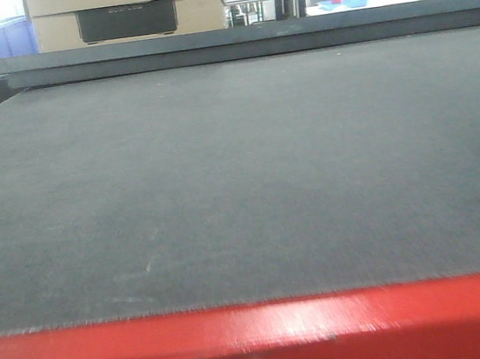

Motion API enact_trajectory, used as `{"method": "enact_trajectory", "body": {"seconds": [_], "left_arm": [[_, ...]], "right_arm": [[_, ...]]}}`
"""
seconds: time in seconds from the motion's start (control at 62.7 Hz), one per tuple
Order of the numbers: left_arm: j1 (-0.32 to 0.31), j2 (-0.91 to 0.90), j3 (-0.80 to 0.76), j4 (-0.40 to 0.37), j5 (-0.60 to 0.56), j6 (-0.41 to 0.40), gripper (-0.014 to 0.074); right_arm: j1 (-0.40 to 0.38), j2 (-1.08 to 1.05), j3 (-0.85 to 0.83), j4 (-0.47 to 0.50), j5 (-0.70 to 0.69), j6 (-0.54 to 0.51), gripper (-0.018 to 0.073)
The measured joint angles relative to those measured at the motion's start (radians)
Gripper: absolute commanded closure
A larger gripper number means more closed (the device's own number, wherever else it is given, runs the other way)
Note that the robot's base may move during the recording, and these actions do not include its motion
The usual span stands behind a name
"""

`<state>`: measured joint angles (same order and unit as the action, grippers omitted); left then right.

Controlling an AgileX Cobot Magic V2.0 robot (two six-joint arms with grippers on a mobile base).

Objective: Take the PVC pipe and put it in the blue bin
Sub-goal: 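Drive the base to the shelf of blue bins holding both pieces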

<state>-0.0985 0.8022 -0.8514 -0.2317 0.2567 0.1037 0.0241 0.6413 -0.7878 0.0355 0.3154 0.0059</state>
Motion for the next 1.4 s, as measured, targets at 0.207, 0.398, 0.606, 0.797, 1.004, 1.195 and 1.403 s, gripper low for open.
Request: {"method": "enact_trajectory", "body": {"seconds": [0.207,0.398,0.606,0.797,1.004,1.195,1.403], "left_arm": [[0.000,0.000,0.000,0.000,0.000,0.000,0.0707],[0.000,0.000,0.000,0.000,0.000,0.000,0.0707],[0.000,0.000,0.000,0.000,0.000,0.000,0.0707],[0.000,0.000,0.000,0.000,0.000,0.000,0.0707],[0.000,0.000,0.000,0.000,0.000,0.000,0.0707],[0.000,0.000,0.000,0.000,0.000,0.000,0.0707],[0.000,0.000,0.000,0.000,0.000,0.000,0.0707]], "right_arm": [[0.000,0.000,0.000,0.000,0.000,0.000,0.0727],[0.000,0.000,0.000,0.000,0.000,0.000,0.0727],[0.000,-0.001,0.000,0.000,0.000,0.000,0.0727],[0.000,-0.001,0.000,0.000,0.000,0.000,0.0727],[0.000,-0.001,0.000,0.000,0.000,0.000,0.0727],[0.000,-0.001,0.000,0.000,0.000,0.000,0.0727],[0.000,-0.001,0.000,0.000,-0.001,0.000,0.0727]]}}
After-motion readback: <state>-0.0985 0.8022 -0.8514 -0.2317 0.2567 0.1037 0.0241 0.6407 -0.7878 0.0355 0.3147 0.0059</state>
